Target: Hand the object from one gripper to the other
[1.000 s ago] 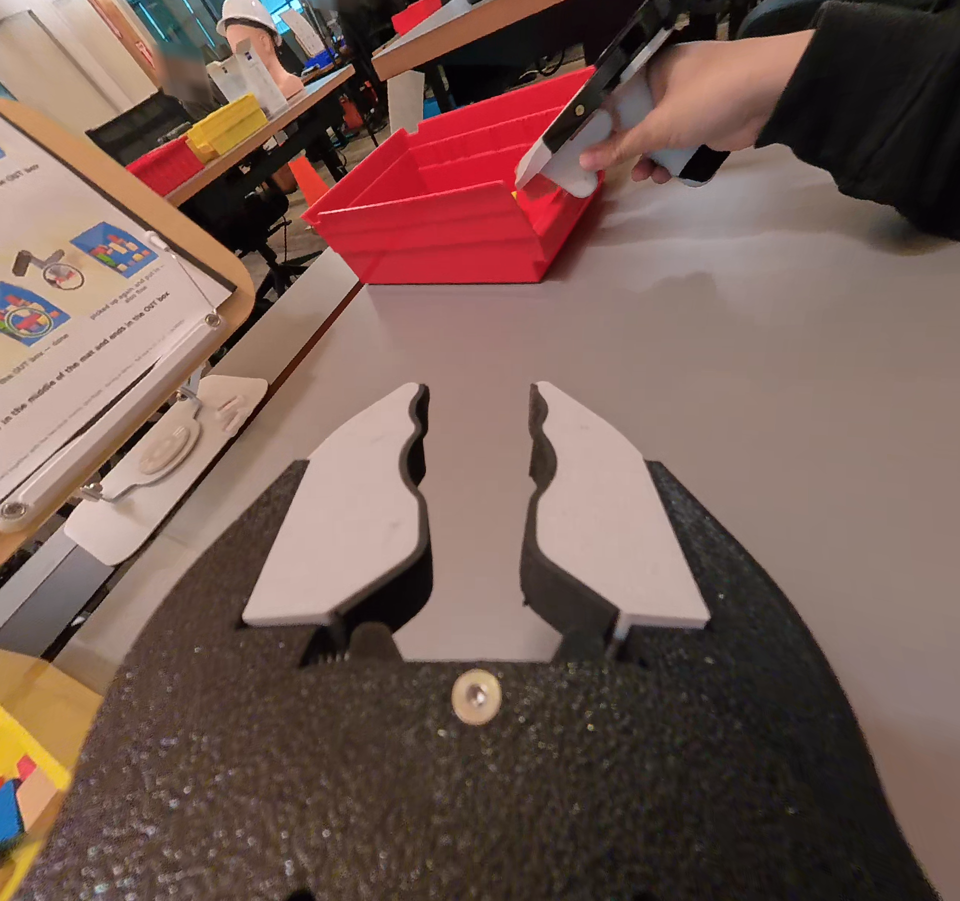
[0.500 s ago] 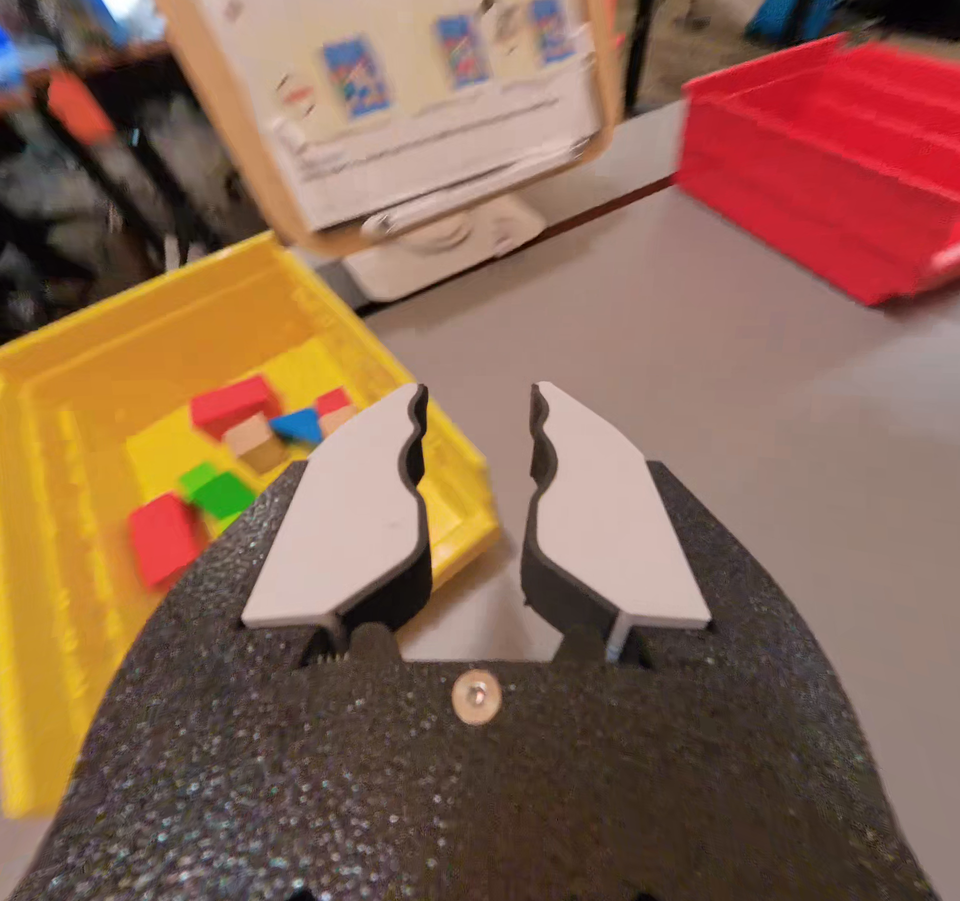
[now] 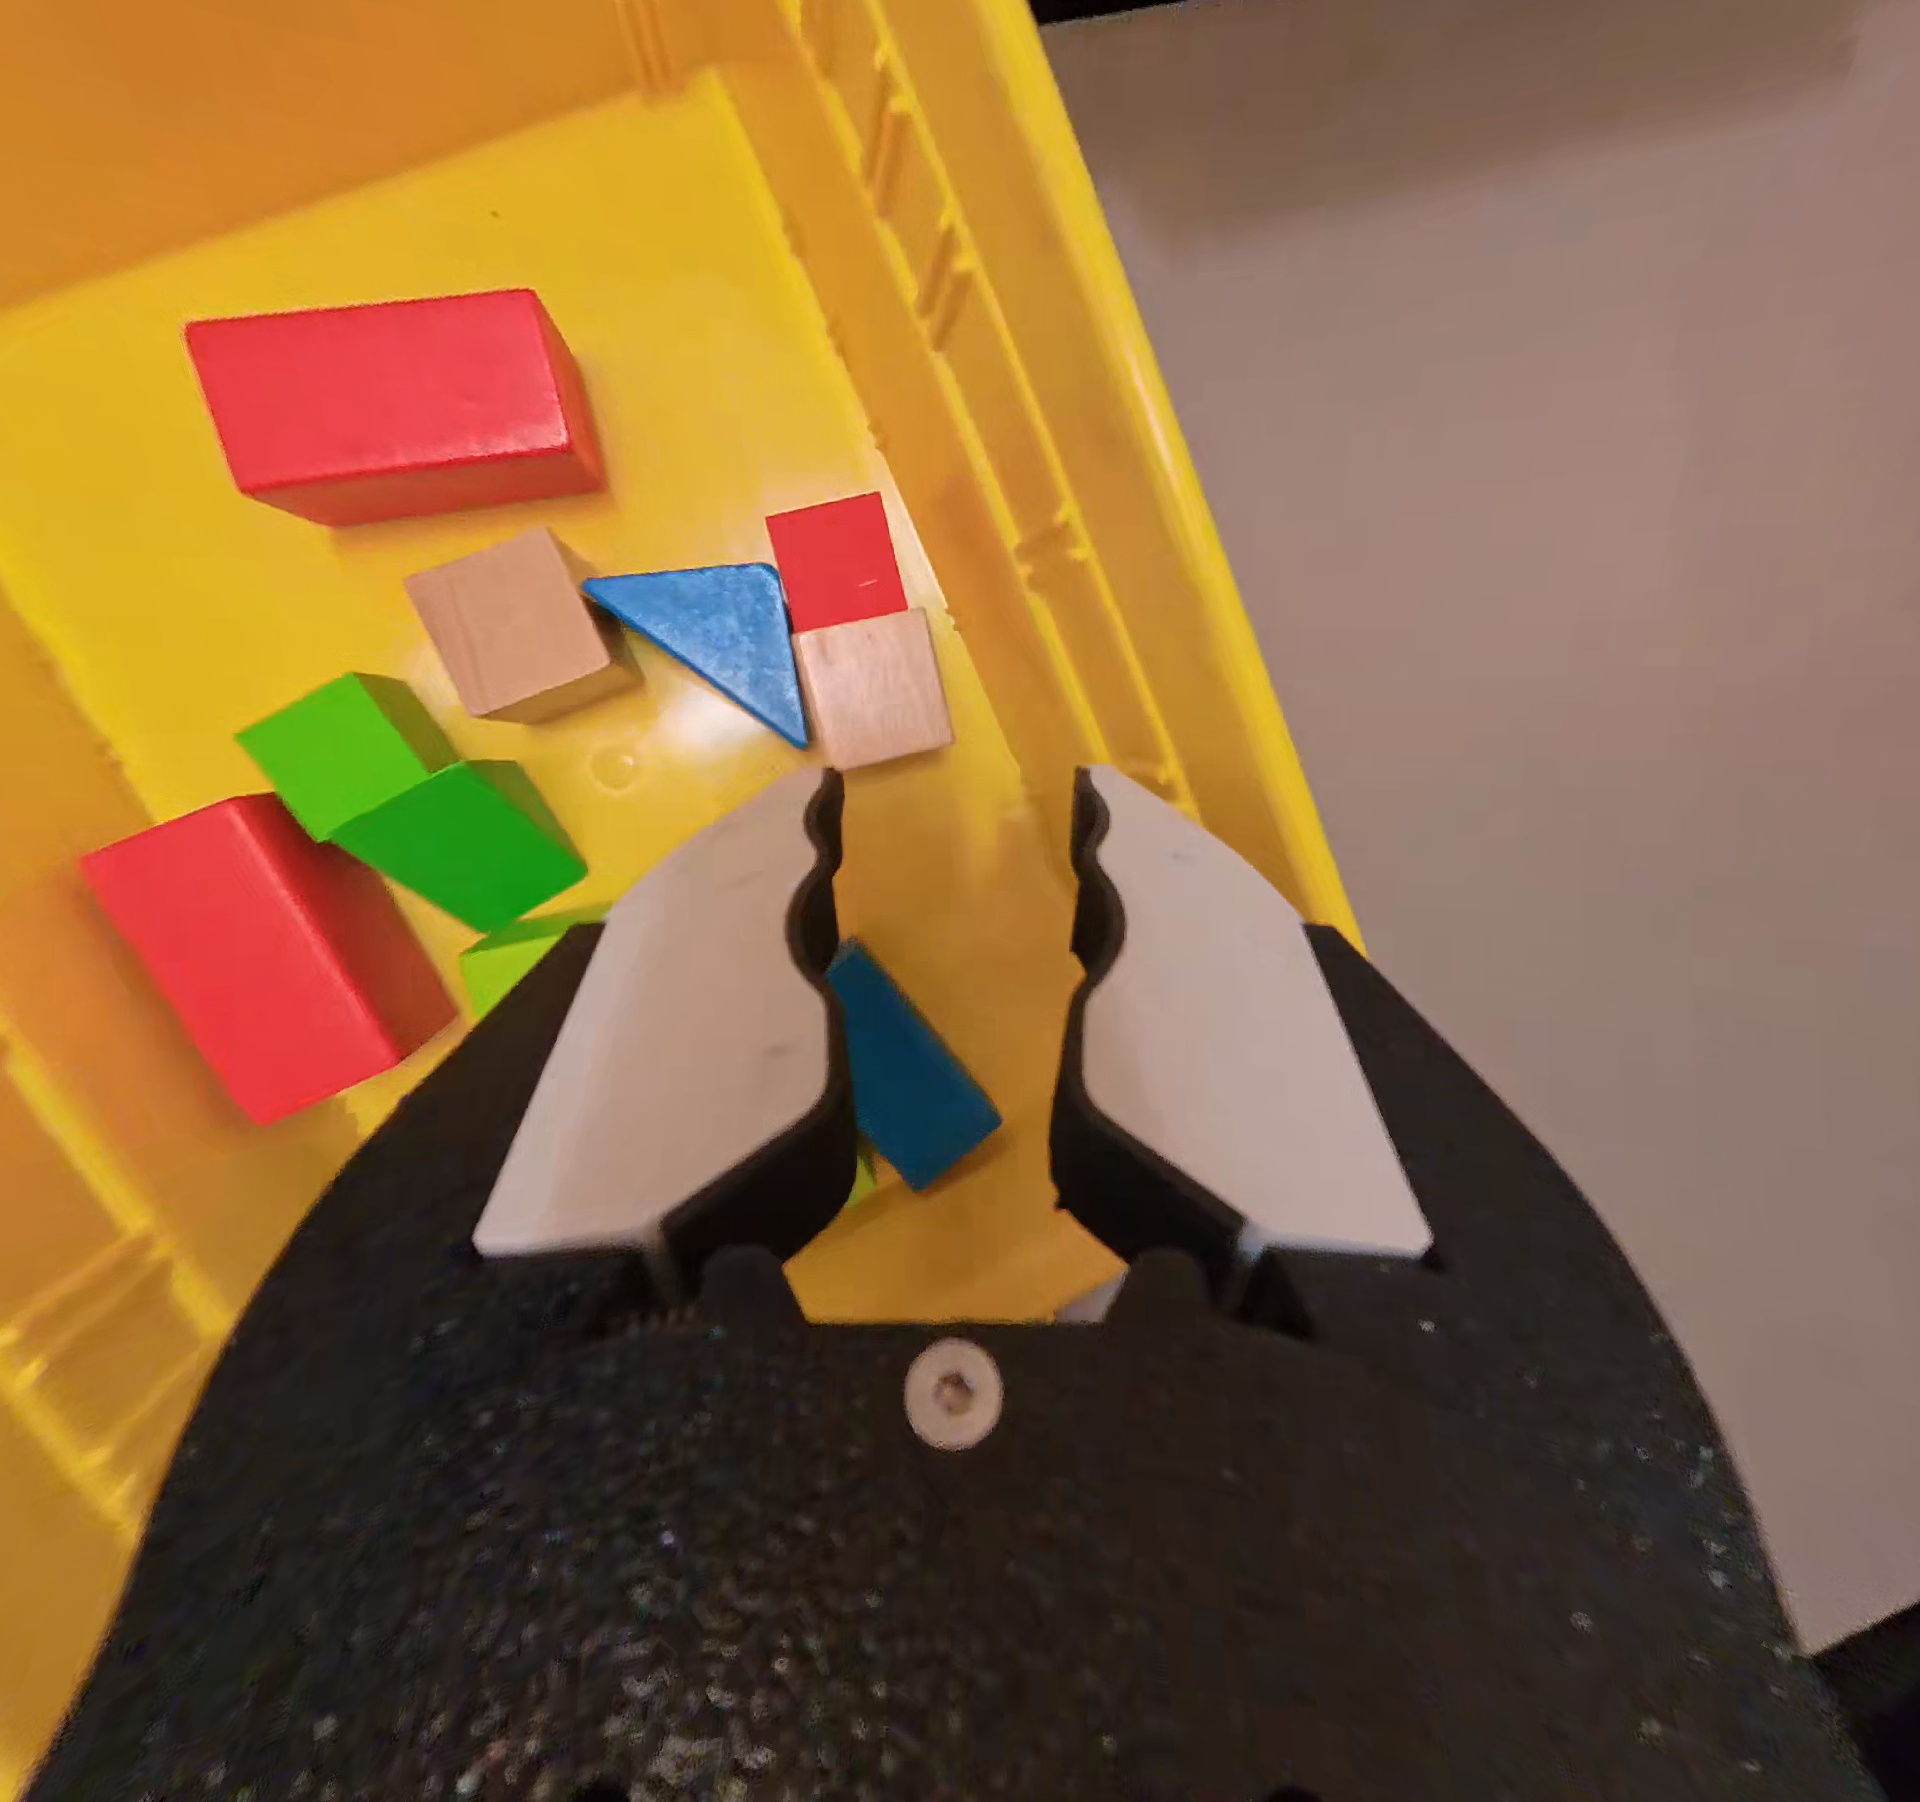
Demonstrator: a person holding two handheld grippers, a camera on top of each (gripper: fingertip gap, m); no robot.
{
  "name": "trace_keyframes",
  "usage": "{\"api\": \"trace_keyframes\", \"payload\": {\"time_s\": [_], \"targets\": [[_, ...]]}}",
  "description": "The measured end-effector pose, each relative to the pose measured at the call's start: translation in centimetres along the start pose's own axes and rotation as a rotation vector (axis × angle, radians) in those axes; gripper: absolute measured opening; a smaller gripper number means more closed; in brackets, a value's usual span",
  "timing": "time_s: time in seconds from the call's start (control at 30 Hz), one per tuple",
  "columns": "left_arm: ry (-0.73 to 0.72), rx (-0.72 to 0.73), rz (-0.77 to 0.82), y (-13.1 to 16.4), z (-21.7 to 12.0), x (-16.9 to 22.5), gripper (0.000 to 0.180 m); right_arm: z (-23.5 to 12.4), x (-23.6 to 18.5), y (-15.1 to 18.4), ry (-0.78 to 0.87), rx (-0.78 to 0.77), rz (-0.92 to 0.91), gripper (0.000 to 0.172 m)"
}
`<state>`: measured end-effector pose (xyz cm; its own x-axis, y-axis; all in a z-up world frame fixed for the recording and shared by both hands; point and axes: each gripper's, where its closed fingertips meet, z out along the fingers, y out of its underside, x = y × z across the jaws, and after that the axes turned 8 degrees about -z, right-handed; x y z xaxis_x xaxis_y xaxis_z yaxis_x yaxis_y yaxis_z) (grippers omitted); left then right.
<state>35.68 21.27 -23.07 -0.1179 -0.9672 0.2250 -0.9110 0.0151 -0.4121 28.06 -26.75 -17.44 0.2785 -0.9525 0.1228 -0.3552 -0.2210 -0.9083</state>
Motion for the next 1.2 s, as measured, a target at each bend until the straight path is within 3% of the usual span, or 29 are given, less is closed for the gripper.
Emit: {"api": "trace_keyframes", "payload": {"time_s": [0.03,0.23,0.4,1.03,1.2], "targets": [[0.006,-0.020,-0.014,0.0,0.5,0.0,0.043,0.0,0.1,0.0,0.002,0.000,0.000,0.081],[-0.029,-0.066,-0.115,-0.2,2.5,-0.7,0.051,0.1,0.3,0.3,-0.005,-0.006,0.014,0.082],[-0.084,-0.090,-0.141,0.0,3.3,-1.1,0.047,0.4,0.1,0.5,-0.016,-0.013,0.010,0.083],[-0.128,-0.142,-0.120,0.2,3.4,-0.9,0.036,0.9,-0.7,1.1,-0.039,-0.042,-0.011,0.086],[-0.128,-0.076,-0.172,-0.5,3.5,-1.6,0.041,1.0,-0.8,1.3,-0.046,-0.050,-0.011,0.087]]}}
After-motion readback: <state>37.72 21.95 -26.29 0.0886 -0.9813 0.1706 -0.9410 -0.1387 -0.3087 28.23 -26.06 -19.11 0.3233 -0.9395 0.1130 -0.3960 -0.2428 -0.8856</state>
